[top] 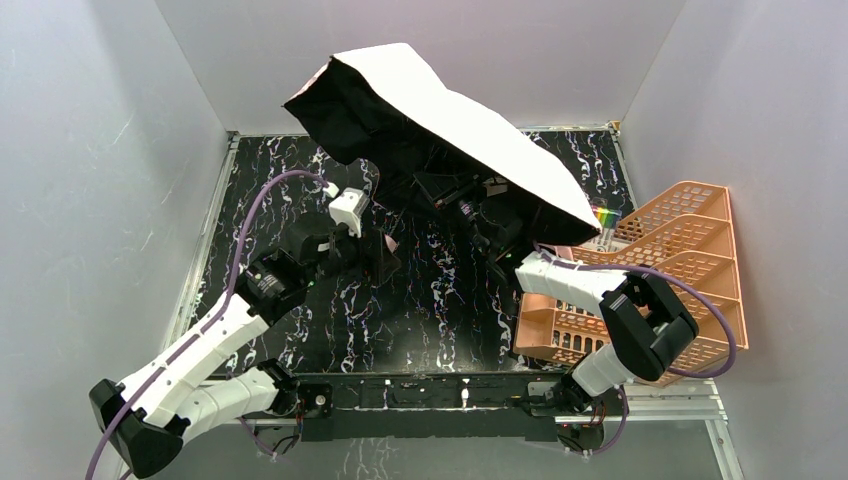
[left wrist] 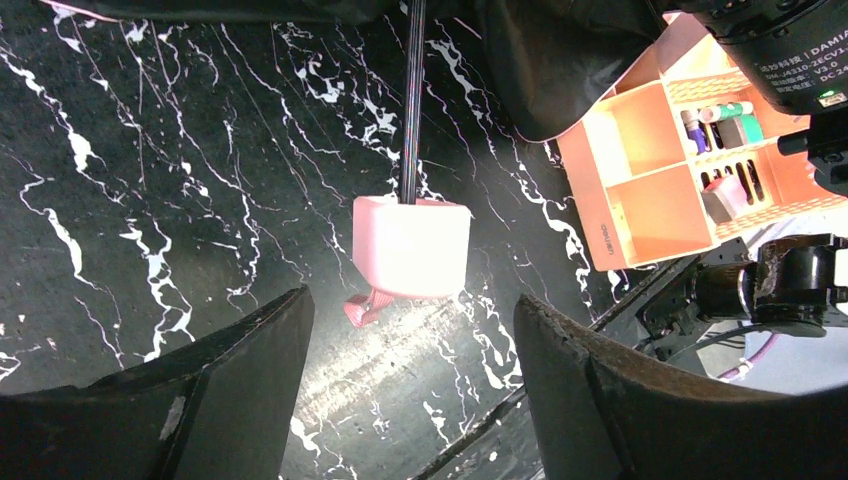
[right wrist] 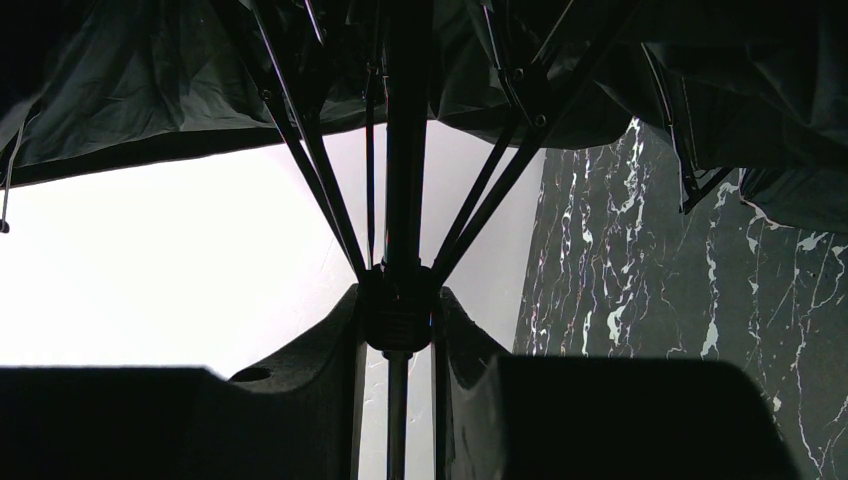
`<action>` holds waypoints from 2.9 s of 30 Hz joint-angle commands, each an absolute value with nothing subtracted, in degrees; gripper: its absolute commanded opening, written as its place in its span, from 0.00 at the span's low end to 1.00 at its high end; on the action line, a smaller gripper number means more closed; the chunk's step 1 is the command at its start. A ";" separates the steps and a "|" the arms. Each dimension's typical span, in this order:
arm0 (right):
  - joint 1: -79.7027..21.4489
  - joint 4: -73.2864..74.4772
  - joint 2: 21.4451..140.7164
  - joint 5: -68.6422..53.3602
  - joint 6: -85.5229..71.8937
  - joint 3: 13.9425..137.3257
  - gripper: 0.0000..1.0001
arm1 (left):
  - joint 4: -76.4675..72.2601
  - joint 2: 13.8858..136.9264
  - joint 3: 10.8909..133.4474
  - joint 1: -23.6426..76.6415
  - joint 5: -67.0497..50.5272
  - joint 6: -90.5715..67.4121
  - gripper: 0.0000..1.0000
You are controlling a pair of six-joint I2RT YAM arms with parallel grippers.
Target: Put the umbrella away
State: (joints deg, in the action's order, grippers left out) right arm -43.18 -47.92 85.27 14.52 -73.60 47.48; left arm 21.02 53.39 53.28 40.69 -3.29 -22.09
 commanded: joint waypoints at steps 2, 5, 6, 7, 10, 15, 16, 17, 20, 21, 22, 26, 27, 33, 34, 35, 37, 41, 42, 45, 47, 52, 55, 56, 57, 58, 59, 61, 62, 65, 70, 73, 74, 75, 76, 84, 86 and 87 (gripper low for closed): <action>-42.93 -53.26 84.75 14.89 -74.23 51.06 0.00 | 17.70 54.05 53.17 40.88 -2.20 -19.79 0.68; -42.94 -53.26 84.72 14.67 -74.35 50.98 0.00 | 16.19 55.23 53.50 40.91 -2.18 -18.60 0.62; -42.97 -53.26 84.71 14.68 -74.43 50.91 0.00 | 15.84 55.61 53.64 40.86 -2.17 -18.35 0.60; -42.98 -53.26 84.73 14.60 -74.40 50.89 0.00 | 15.56 55.96 53.76 40.93 -2.19 -17.96 0.58; -42.98 -53.43 84.70 14.50 -74.75 50.89 0.00 | 15.24 57.00 54.20 40.88 -2.82 -17.17 0.47; -42.88 -53.44 84.94 13.98 -75.01 51.02 0.00 | 14.90 56.57 53.45 40.92 -2.46 -16.92 0.23; -42.84 -53.44 84.95 13.60 -75.21 50.98 0.00 | 14.63 56.54 53.35 40.84 -2.16 -16.98 0.16; -42.76 -52.50 84.88 11.84 -75.85 51.08 0.00 | 14.21 56.49 53.49 40.92 -1.68 -17.06 0.08; -42.54 -39.15 82.47 3.99 -72.78 55.00 0.00 | 8.65 57.00 57.04 40.87 3.21 -17.80 0.02; -43.56 -36.47 81.80 3.61 -71.94 55.54 0.00 | 6.69 58.13 59.24 40.89 4.17 -17.35 0.01; -45.05 -33.96 81.26 3.60 -71.21 55.79 0.00 | 5.35 59.73 61.71 40.90 4.77 -16.53 0.00; -50.77 -31.11 79.77 4.27 -70.84 53.61 0.00 | 3.75 65.38 68.07 40.87 6.42 -11.42 0.00; -50.81 -30.93 79.33 4.38 -70.65 53.58 0.00 | 3.71 65.32 68.19 40.90 6.68 -11.21 0.00; -53.46 -27.23 78.85 4.57 -69.15 56.31 0.00 | 6.16 65.42 70.35 40.83 8.08 -10.31 0.00; -54.15 -27.20 79.03 4.36 -69.19 56.85 0.00 | 7.36 65.35 71.06 40.86 8.35 -10.41 0.00; -54.75 -27.23 79.28 4.12 -69.17 57.53 0.00 | 8.84 65.26 72.14 40.91 8.54 -10.41 0.00; -56.09 -27.04 79.82 3.31 -69.11 59.51 0.00 | 12.64 64.79 74.24 40.95 9.41 -10.80 0.00; -58.79 -26.49 81.92 1.97 -69.75 65.18 0.02 | 25.39 64.29 81.44 41.04 15.34 -11.68 0.00; -59.32 -26.68 82.50 1.58 -70.44 66.29 0.03 | 28.47 64.17 84.11 41.04 17.25 -11.94 0.00; -60.17 -26.72 84.21 0.49 -74.81 68.91 0.03 | 38.15 64.35 90.42 41.00 20.95 -13.54 0.00; -60.49 -26.12 84.98 -0.48 -77.78 70.55 0.03 | 44.93 64.85 94.36 41.04 21.68 -15.64 0.00; -61.41 -26.26 85.65 -1.29 -83.28 69.79 0.05 | 56.83 67.40 100.50 41.04 21.67 -20.23 0.00; -61.36 -27.23 85.81 0.84 -83.65 65.77 0.04 | 56.91 66.47 95.30 41.04 21.37 -21.98 0.00; -61.31 -28.50 86.25 2.05 -83.21 64.09 0.04 | 54.40 65.13 91.28 41.03 21.08 -22.41 0.00; -61.32 -29.11 86.80 3.44 -82.99 61.83 0.04 | 50.43 62.80 86.11 41.04 21.17 -22.49 0.00; -61.19 -30.17 87.47 4.59 -82.95 60.87 0.04 | 45.78 60.14 79.82 41.00 21.32 -22.20 0.00; -60.99 -32.96 88.37 5.56 -81.08 58.65 0.04 | 41.14 57.64 72.48 41.04 21.40 -22.28 0.00; -60.14 -34.91 90.42 6.81 -78.11 56.46 0.04 | 34.35 54.08 63.94 41.04 21.75 -23.34 0.00; -59.58 -36.03 91.53 6.93 -76.73 55.28 0.04 | 32.10 53.26 60.70 41.04 21.76 -23.69 0.00; -57.99 -38.96 94.83 5.83 -75.25 52.52 0.06 | 27.97 53.81 53.94 41.04 20.96 -25.29 0.00; -56.51 -41.82 98.16 5.25 -74.74 49.30 0.19 | 21.63 55.59 47.47 41.04 22.50 -27.80 0.00; -56.05 -41.09 97.41 6.63 -75.95 47.16 0.32 | 19.67 57.11 46.16 41.04 24.32 -29.08 0.00; -55.74 -40.79 96.80 7.26 -76.86 46.20 0.37 | 19.11 57.65 45.88 41.04 24.37 -29.23 0.00; -55.49 -40.64 96.18 7.92 -77.66 45.13 0.41 | 18.84 58.52 45.73 41.04 24.39 -29.49 0.00; -55.24 -40.68 95.38 8.71 -78.23 44.10 0.44 | 18.82 59.48 45.71 41.02 24.47 -29.79 0.00; -54.95 -42.25 89.54 14.15 -81.33 35.93 0.62 | 16.94 62.67 44.50 41.04 23.75 -31.16 0.00; -55.01 -41.54 88.34 14.49 -81.05 35.12 0.63 | 16.71 63.35 44.18 41.00 23.33 -31.35 0.00; -55.01 -41.30 87.55 14.50 -80.40 34.69 0.63 | 16.43 63.63 43.96 41.04 22.99 -31.45 0.00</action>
State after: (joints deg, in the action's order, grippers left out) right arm -55.20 -39.55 92.03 10.87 -80.66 35.55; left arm 18.74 63.09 44.56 41.69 19.66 -30.06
